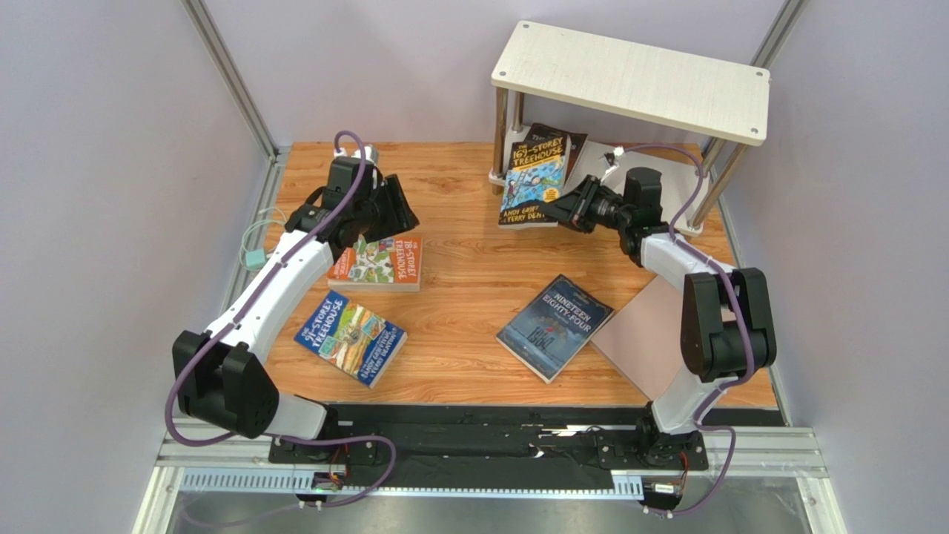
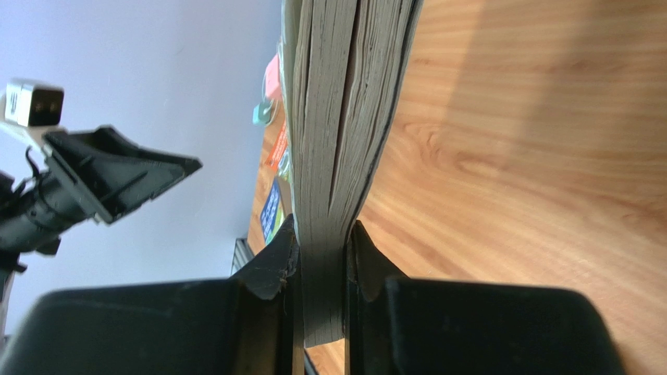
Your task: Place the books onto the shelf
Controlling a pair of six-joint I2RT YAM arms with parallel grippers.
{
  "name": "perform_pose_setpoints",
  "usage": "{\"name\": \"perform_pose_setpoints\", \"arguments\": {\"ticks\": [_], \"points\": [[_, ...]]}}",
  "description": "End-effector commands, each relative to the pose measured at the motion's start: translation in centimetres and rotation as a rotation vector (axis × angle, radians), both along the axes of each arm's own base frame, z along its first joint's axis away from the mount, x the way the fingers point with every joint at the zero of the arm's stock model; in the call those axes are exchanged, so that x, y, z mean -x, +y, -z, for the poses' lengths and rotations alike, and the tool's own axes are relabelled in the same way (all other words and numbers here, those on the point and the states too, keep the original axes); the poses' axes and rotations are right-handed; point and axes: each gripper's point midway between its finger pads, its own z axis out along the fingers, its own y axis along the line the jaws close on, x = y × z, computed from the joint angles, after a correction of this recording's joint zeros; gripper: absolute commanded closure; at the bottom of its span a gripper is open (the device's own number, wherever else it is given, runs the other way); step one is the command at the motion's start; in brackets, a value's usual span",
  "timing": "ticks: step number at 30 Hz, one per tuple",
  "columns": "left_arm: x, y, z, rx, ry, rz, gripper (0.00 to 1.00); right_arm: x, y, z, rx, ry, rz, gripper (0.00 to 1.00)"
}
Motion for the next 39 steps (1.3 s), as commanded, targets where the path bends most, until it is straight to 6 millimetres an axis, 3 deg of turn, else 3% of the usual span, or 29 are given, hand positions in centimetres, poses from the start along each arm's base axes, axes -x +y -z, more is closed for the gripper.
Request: {"name": "perform_pose_setpoints", "arguments": {"ticks": [1,8,17,19,20,22,23,31,39], "points": [[0.8,0.3,-0.6,-0.023,-0.036,0.023,0.39,-3.6,-0.8,-3.9,-0.01,-0.163,0.04,1.0],[1.6,0.0,0.4,-0.01,-0.028,0.052,0.39,-8.3,-1.9,-2.7,-0.039,-0.139,0.117,1.0],[2.7,0.4,2.0,-0.025,-0.015,0.064,0.4,-12.6,-3.0,-4.7,-0.095,-0.202,0.199,1.0],[2.8,0.6,2.2,-0.03,-0.013,0.061,0.4,-13.4,-3.2,-4.1,-0.093,-0.183,0.21,1.0],[2.9,0.6,2.3,-0.033,-0.014,0.062,0.4,-13.9,-3.1,-4.8,-0.098,-0.198,0.209,1.0],[2.9,0.6,2.4,-0.033,-0.015,0.064,0.4,-14.7,-3.1,-3.6,-0.092,-0.165,0.215,1.0],[2.9,0.6,2.3,-0.033,-0.018,0.068,0.4,-15.4,-3.2,-4.5,-0.093,-0.183,0.219,1.0],[2.8,0.6,2.7,-0.046,-0.007,0.079,0.41,-17.8,-3.7,-0.2,-0.058,-0.073,0.254,0.95],[2.8,0.2,3.3,-0.04,0.003,0.102,0.42,-18.0,-3.5,2.8,-0.062,-0.007,0.242,0.89]]}}
